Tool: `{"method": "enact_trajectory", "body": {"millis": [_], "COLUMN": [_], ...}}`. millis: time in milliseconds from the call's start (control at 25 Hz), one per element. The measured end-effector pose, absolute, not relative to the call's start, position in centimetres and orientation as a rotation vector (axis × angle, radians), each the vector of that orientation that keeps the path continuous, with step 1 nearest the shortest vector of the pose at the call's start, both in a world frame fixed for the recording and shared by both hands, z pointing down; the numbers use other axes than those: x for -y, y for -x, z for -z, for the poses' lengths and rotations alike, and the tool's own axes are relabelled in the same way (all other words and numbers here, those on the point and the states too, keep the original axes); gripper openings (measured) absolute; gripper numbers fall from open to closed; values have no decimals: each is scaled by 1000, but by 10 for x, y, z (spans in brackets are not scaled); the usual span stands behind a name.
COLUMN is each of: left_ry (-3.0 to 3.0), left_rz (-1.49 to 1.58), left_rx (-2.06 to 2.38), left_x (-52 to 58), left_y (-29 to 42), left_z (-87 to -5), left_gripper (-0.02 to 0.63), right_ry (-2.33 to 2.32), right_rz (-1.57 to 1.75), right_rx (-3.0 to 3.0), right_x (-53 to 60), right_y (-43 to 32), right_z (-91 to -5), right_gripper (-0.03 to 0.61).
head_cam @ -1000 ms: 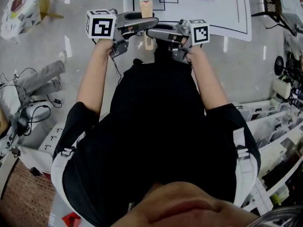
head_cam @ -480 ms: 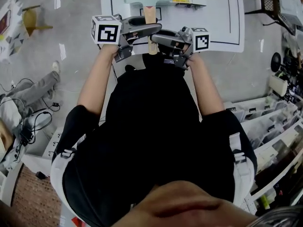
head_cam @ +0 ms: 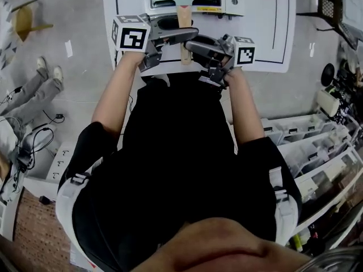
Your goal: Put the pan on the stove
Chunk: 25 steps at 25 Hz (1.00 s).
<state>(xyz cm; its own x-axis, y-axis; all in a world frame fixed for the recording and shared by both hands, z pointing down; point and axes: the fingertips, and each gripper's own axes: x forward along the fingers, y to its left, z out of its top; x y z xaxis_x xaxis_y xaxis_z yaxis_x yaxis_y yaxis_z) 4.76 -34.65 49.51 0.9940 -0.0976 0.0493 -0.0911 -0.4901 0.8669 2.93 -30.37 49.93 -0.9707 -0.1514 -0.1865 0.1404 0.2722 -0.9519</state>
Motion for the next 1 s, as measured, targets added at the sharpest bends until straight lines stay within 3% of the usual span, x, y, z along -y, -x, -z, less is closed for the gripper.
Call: {"method": "enact_trajectory", "body": {"millis": [1000], "left_ry": [-1959], "left_rz": [61], "left_rx": [87], "left_x": [349], "left_y": [-52], "left_z": [-503], "left_gripper": [224], "right_ry": [-67], "right_rz": [1798], "right_rx": [-2175], "right_x": [310], "right_y": [-38], "right_z": [-504], "right_gripper": [150]}}
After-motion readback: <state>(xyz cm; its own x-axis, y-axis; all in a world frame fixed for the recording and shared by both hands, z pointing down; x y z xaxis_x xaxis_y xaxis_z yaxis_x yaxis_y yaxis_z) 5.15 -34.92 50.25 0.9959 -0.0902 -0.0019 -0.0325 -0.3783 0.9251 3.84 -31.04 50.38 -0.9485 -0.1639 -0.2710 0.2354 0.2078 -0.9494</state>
